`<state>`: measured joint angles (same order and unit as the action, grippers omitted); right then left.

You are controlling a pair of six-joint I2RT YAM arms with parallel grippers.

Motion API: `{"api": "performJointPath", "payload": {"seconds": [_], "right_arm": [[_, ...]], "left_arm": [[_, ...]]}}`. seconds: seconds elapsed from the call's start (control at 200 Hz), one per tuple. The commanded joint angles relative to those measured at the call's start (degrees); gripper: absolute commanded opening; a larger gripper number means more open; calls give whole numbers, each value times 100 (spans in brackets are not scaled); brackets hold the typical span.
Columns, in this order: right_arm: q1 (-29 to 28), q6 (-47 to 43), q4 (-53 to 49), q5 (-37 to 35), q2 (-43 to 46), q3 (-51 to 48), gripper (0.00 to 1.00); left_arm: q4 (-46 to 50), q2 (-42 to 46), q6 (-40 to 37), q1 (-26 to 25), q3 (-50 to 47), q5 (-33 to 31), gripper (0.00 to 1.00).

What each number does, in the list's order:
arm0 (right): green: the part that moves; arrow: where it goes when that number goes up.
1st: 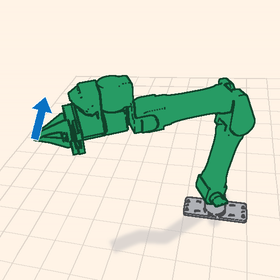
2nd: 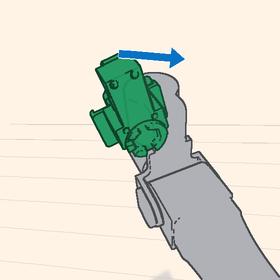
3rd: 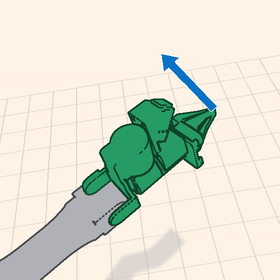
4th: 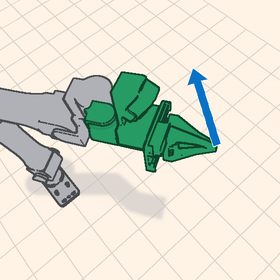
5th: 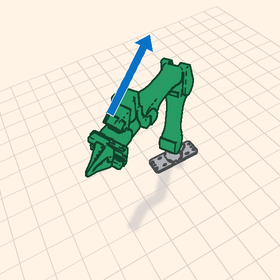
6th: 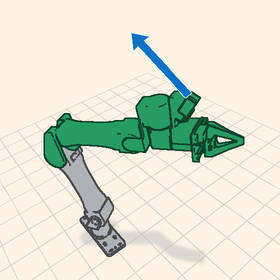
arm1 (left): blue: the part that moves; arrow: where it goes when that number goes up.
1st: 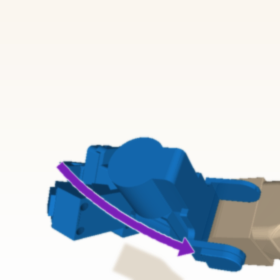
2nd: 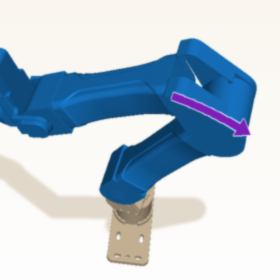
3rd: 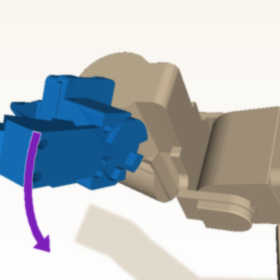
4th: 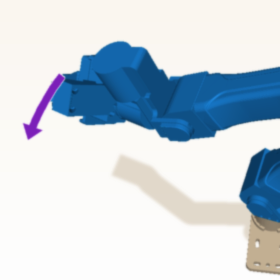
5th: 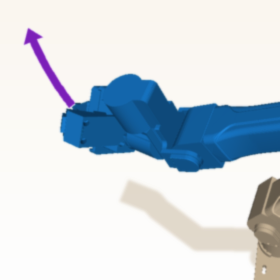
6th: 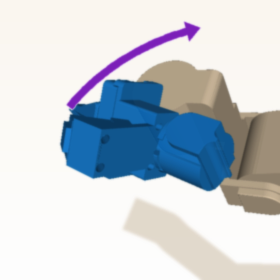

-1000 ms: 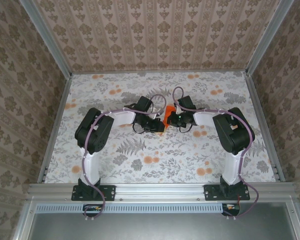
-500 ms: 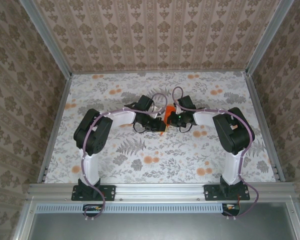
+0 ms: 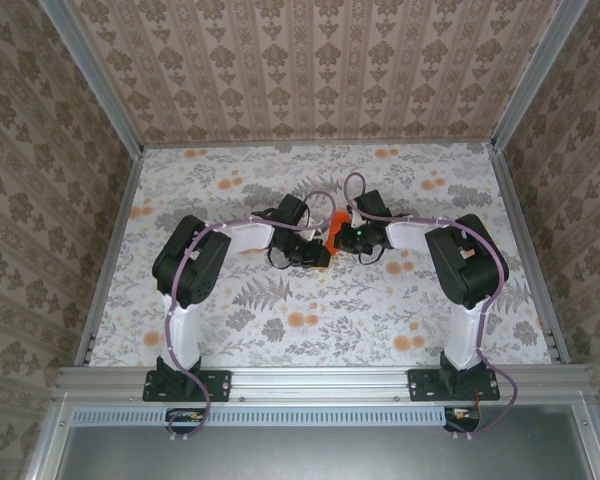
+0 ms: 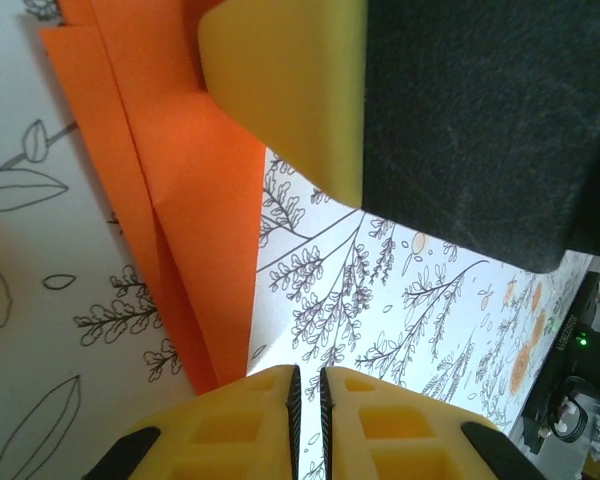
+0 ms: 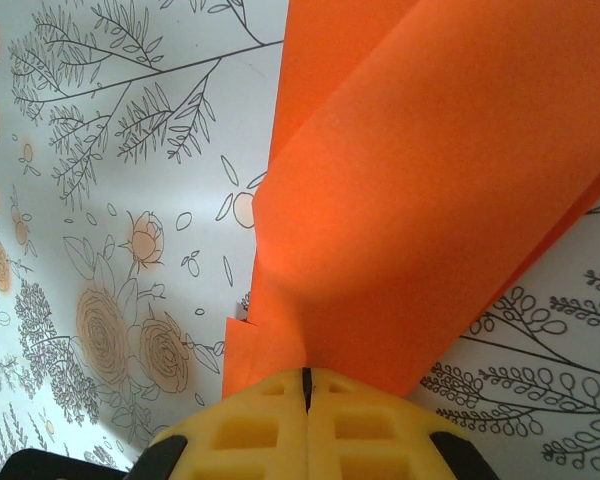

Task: Fold a paper plane with a square sheet of paper (fold left side to right side)
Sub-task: Fold the wing for the fifth time at the center of the table.

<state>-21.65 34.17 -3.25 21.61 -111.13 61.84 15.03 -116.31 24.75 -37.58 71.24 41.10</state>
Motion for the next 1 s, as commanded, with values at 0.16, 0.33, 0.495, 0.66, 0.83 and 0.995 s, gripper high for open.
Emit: {"api": "performJointPath", "payload": {"seconds": [0.16,0.33,0.495,0.66,0.83,0.995], "right_arm": [[-15,-165,-763,-447,-364,-66,0],[-15,-183,-814,-455,-374,-41,0],[-15,-183,-852,-477,-391,-23,0],[-15,-183,-896,-495,-402,12,0],[-15,-187,-938,-495,-409,52,0],[-15,-171,-927,-486,-409,53,0]], "left_arm": [[62,-146,-154,5,-203,-68,16],[-4,-143,-126,-3,-286,-25,16],[-54,-84,-115,-12,-433,-11,16],[-90,-8,-98,-28,-619,5,16],[-136,181,-94,-65,-683,114,16],[-246,574,9,-26,-653,312,16]]}}
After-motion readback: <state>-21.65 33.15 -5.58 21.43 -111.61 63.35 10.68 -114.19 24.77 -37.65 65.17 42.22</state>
